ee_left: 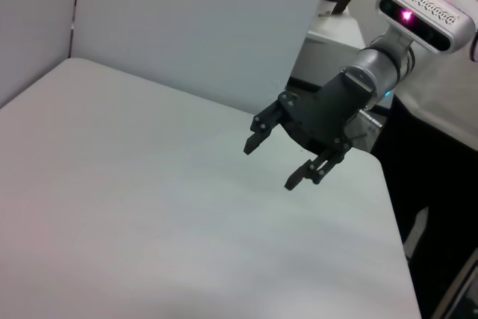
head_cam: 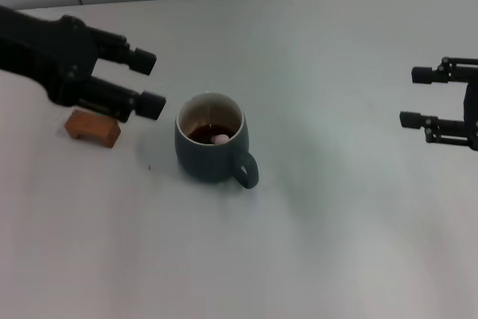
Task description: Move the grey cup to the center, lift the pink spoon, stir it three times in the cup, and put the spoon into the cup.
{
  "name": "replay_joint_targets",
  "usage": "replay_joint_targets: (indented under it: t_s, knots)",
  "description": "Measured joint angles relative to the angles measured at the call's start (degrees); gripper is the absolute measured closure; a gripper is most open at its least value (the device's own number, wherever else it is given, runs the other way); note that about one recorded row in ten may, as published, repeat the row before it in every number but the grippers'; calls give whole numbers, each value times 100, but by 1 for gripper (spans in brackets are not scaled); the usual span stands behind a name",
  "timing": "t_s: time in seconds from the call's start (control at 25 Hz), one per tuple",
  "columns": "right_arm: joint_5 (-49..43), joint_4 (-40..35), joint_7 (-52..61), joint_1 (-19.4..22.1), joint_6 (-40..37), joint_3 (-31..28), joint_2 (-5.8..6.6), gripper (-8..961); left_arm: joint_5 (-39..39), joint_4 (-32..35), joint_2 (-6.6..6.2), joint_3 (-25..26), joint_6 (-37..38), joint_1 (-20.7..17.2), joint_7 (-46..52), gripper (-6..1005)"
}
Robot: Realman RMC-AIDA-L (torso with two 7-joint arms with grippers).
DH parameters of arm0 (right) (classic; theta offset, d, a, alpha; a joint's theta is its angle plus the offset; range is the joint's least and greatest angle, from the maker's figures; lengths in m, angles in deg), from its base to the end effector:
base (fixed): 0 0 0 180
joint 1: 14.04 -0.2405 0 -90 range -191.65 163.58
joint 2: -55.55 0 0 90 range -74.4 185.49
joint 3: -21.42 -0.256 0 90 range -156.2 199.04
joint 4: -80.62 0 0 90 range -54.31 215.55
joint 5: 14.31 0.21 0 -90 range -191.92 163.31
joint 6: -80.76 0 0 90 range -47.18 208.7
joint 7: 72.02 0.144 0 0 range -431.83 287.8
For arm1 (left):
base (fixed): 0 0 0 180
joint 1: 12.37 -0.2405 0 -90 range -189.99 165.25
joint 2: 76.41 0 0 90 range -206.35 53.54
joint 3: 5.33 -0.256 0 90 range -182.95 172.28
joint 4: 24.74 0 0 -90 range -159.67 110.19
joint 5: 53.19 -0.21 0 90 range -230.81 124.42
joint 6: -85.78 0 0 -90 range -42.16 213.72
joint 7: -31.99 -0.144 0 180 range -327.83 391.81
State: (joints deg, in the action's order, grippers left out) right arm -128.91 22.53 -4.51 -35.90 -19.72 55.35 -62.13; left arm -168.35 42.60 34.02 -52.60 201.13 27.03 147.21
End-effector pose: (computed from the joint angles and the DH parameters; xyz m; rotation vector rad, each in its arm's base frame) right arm 0.2793 0.3023 0.0813 -2.6416 0.1209 0.5201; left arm -0.1569 0.3422 0.1058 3.0540 0.5390 0.3504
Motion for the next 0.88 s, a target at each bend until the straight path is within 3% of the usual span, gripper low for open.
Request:
replay_joint_targets:
  t_s: [0.24, 0.52, 0.68, 0.88]
  knots:
    - [-110, 10, 91, 21, -304, -14, 43, 303, 311, -53, -180, -379, 2, -426, -19, 222]
    - [-426, 17, 172, -19, -395, 41, 37, 303, 274, -75, -202, -415, 0, -702, -268, 227]
    - [-630, 18, 274, -92, -450, 53, 26, 304, 120, -73, -164, -415, -50, -971, -650, 230]
    - [-672, 121, 281, -157, -470, 119, 31, 303, -380, -33, 29, -334, -298, -1261, -1302, 284]
